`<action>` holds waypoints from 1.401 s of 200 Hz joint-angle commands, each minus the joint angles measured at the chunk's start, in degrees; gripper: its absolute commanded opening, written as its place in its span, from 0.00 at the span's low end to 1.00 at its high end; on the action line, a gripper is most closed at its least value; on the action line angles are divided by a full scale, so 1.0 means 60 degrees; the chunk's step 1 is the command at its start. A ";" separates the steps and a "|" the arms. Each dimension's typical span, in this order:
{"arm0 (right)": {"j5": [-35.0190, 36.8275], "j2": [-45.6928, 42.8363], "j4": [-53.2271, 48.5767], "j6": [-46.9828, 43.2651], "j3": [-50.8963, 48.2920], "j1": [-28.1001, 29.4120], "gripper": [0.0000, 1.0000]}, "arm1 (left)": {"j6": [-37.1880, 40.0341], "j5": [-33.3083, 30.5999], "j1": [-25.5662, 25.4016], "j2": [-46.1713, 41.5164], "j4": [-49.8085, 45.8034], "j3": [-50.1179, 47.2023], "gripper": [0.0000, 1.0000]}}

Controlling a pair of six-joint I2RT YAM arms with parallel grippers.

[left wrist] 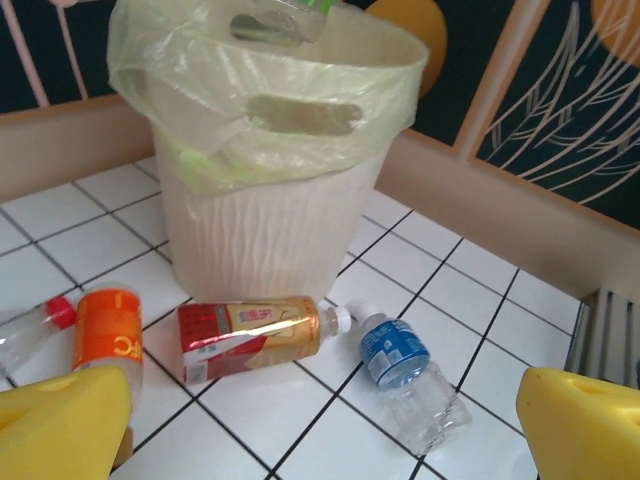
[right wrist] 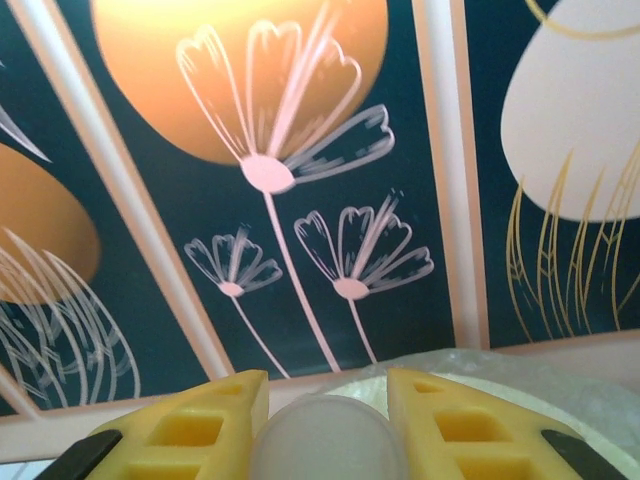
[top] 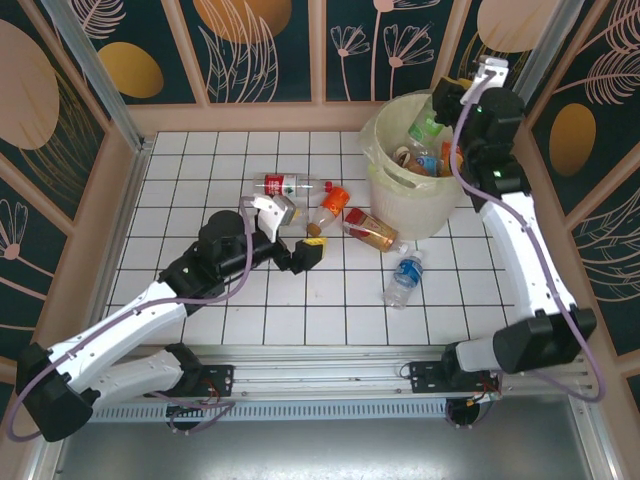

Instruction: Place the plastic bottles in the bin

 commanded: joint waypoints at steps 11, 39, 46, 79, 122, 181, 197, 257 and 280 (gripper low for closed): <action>0.0089 0.1050 0.0524 0.0188 0.0793 -0.0134 0.30 | -0.0394 -0.0699 -0.0049 0.0363 -0.1200 0.0696 0.99; -0.0036 0.1934 0.0533 0.0615 0.0969 -0.0193 0.30 | -0.0604 -0.0717 -0.0047 0.0405 -0.1369 0.0631 0.99; -0.0052 0.2104 0.0592 0.0797 0.0931 -0.0234 0.29 | -0.0653 -0.0679 -0.0049 0.0403 -0.1344 0.0603 0.99; -0.0096 0.2593 0.1103 0.2162 0.0472 -0.0566 0.29 | -0.0912 -0.0363 -0.0045 0.0465 -0.1070 0.0373 0.99; 0.0584 0.2728 0.0852 0.3451 0.0046 -0.0821 0.38 | -0.1200 0.0152 -0.0049 0.0734 -0.0890 0.0211 0.99; 0.0624 0.1711 0.1396 0.3744 -0.1022 -0.1348 0.48 | -0.1462 0.0576 -0.0049 0.0901 -0.0434 0.0075 0.99; 0.0448 0.1644 0.1103 0.3623 -0.0875 -0.1490 0.54 | -0.1496 0.0591 -0.0049 0.0939 -0.0403 0.0047 0.99; 0.0074 0.0424 0.1005 0.2351 -0.1304 -0.1536 0.57 | -0.1824 0.0573 -0.0049 0.0925 -0.0204 -0.0022 0.99; -0.0894 -0.0132 0.0650 0.1678 -0.1446 -0.1556 0.58 | -0.1938 0.0584 -0.0056 0.0965 0.0105 -0.0223 0.99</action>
